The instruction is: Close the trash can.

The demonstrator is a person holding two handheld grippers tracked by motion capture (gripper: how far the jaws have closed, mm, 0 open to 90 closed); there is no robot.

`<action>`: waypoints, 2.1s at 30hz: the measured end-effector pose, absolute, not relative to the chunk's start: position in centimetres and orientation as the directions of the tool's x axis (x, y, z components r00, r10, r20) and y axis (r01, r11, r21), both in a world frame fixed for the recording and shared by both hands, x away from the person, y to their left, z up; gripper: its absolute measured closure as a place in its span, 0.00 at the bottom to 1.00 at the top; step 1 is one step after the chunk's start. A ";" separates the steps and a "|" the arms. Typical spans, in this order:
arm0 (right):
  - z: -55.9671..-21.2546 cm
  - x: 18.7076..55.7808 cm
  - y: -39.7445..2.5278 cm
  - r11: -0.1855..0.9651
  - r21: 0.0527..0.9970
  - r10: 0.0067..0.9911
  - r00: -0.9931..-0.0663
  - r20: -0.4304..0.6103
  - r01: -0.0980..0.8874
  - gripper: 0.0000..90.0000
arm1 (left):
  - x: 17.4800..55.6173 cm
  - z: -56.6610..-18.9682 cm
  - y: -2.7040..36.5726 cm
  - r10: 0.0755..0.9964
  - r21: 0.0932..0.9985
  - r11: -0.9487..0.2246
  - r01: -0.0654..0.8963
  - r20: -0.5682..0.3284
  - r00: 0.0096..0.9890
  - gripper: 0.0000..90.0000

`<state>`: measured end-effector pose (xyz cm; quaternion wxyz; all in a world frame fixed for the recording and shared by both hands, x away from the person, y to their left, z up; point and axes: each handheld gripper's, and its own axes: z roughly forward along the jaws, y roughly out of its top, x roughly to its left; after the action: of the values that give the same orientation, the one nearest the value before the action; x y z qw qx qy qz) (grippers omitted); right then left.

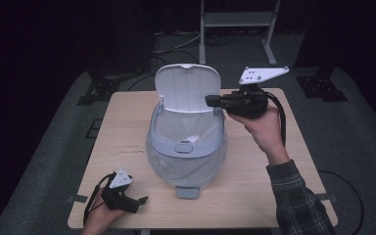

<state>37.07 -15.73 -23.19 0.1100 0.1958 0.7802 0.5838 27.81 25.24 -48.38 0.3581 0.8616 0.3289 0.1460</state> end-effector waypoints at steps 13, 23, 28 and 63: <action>-22.9 38.8 -19.4 0.177 0.966 0.520 -0.851 0.072 0.190 1.00 | 27.8 -48.4 25.2 0.671 0.713 -0.527 0.462 0.016 0.741 0.00; -23.1 41.8 -19.2 0.170 0.963 0.538 -0.838 0.087 0.209 1.00 | 27.8 -48.4 25.2 0.671 0.713 -0.527 0.462 0.016 0.741 0.00; -23.0 43.1 -18.3 0.172 0.962 0.525 -0.846 0.093 0.213 1.00 | 27.8 -48.4 25.2 0.671 0.713 -0.527 0.462 0.016 0.741 0.00; -23.5 39.1 -16.6 0.220 0.963 0.335 -0.939 0.078 0.158 1.00 | 27.8 -48.4 25.2 0.670 0.713 -0.528 0.462 0.015 0.742 0.00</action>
<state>39.05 -16.58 -23.45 0.0730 0.1584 0.7777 0.6039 27.82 25.23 -48.37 0.3581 0.8619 0.3283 0.1451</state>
